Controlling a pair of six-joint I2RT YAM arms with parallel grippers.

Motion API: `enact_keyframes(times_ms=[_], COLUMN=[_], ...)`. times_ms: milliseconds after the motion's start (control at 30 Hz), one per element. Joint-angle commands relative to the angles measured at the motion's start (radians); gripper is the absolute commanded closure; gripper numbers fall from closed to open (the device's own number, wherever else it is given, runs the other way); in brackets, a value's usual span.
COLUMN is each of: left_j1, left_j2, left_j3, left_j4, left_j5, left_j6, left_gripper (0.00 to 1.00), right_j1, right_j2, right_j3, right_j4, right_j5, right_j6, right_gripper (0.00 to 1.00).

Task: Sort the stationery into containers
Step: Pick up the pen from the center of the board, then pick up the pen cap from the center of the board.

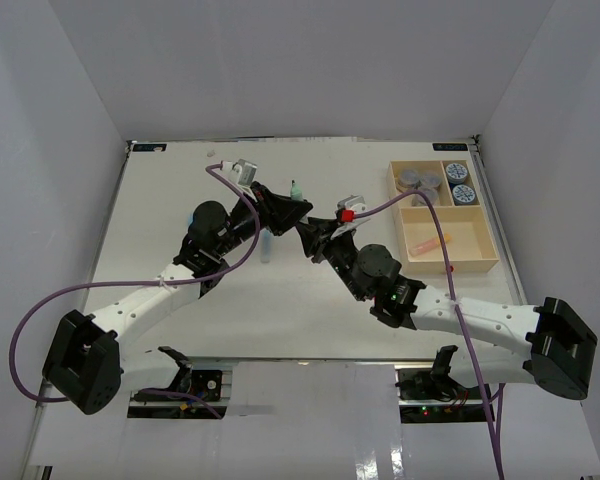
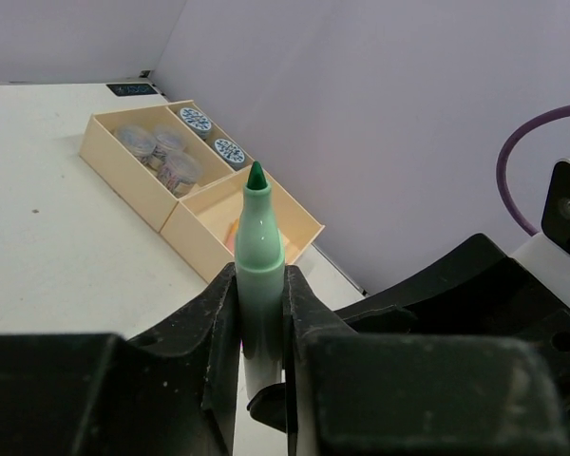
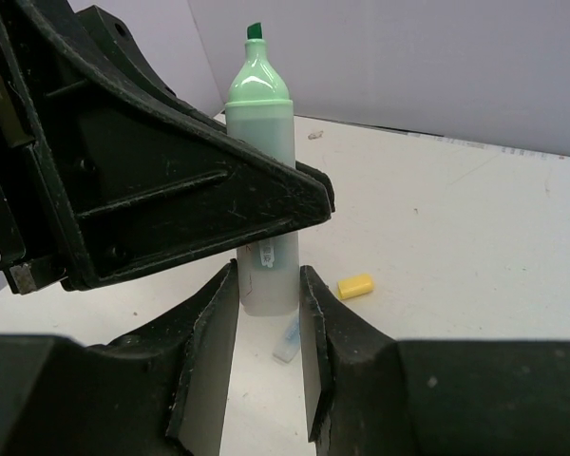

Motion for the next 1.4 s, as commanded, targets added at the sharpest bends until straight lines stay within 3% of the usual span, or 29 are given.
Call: enact_keyframes(times_ms=[0,100,400,667,733,833,1000,1167,1267,1367], left_j1=[-0.01,-0.01,-0.008,0.033,0.075,0.121,0.228,0.27,0.288,0.291], left_j2=[-0.008,-0.011,0.001,0.024,0.038,0.054,0.062,0.036,0.033,0.012], left_j3=[-0.007,-0.008,0.015,0.117,0.162,0.221,0.269,0.248,0.239,0.202], left_j4=[0.025,0.021,-0.027,-0.159,-0.22,-0.304,-0.441,-0.467,-0.481,-0.47], left_j5=[0.037,0.044,0.037,0.057,0.089,0.204,0.396,0.445,0.396,0.331], left_j6=[-0.004,0.016,0.054,0.186,0.223,0.31,0.485,0.589,0.625,0.64], left_gripper=[0.78,0.86,0.84,0.85,0.85,0.85,0.86,0.9,1.0,1.0], right_j1=[0.005,0.004,0.004,-0.007,-0.031,-0.122,-0.381,-0.514,-0.538,-0.555], right_j2=[-0.02,-0.015,-0.02,-0.084,-0.127,-0.17,-0.173,-0.077,-0.012,0.064], right_j3=[-0.011,-0.019,-0.035,-0.141,-0.157,-0.161,-0.088,0.039,0.099,0.141], right_j4=[0.073,0.067,0.024,-0.08,-0.158,-0.304,-0.493,-0.736,-0.785,-0.834], right_j5=[0.019,0.028,0.051,0.048,0.039,-0.022,-0.358,-0.618,-0.676,-0.695], right_j6=[0.004,0.001,0.007,0.029,0.027,0.056,0.02,-0.167,-0.233,-0.317], right_gripper=[0.92,0.89,0.31,0.14,0.02,0.1,0.1,0.1,0.1,0.1])
